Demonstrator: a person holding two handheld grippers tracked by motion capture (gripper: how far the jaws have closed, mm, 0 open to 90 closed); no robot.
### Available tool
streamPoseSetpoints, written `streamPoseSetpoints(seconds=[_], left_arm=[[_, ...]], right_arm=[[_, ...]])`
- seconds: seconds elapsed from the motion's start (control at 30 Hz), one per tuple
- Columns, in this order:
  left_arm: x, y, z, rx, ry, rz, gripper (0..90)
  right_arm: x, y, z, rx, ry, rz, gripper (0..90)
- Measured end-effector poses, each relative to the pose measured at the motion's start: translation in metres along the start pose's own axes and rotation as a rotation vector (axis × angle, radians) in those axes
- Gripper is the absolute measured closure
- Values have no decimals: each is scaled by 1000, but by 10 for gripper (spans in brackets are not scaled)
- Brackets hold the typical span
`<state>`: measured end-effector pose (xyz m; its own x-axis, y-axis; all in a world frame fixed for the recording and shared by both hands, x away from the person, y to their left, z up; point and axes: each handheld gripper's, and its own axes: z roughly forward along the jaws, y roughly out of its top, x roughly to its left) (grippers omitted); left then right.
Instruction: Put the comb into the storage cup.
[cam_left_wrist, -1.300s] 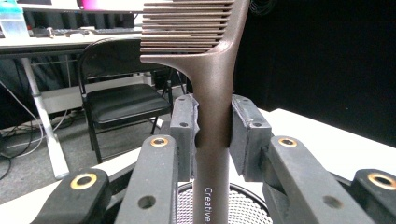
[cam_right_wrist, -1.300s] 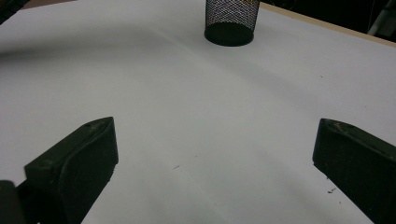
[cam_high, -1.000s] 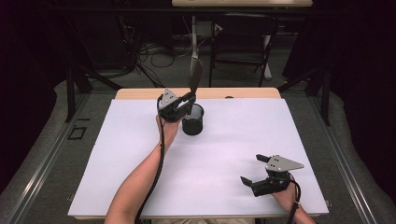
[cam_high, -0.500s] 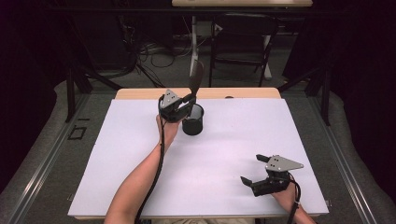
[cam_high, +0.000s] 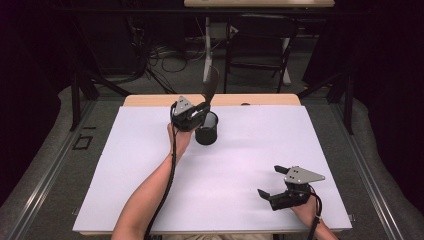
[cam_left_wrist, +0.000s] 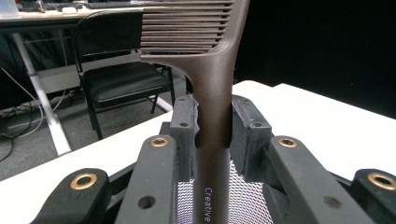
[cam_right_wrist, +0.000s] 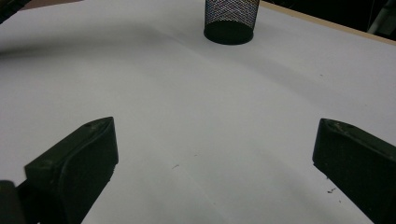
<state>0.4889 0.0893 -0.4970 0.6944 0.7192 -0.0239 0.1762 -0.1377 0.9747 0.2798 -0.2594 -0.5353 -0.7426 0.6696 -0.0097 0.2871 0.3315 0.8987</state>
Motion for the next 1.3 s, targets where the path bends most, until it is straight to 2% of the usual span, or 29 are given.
streamPoseSetpoints(seconds=[0.03, 0.07, 0.93, 1.23, 1.3], left_arm=[[-1, -1, 1, 5, 8, -3, 726], [0, -1, 1, 14, -9, 0, 726], [1, -5, 4, 63, -13, -7, 724], [-2, -2, 4, 80, -7, 14, 724], [-2, -3, 6, 95, -3, 23, 724]], right_arm=[[0, 0, 0, 1, -1, 0, 0], [0, 0, 0, 1, 0, 1, 0], [0, 0, 0, 2, -2, -1, 0], [1, 1, 1, 0, 1, -1, 0], [1, 1, 0, -1, 1, -3, 0]])
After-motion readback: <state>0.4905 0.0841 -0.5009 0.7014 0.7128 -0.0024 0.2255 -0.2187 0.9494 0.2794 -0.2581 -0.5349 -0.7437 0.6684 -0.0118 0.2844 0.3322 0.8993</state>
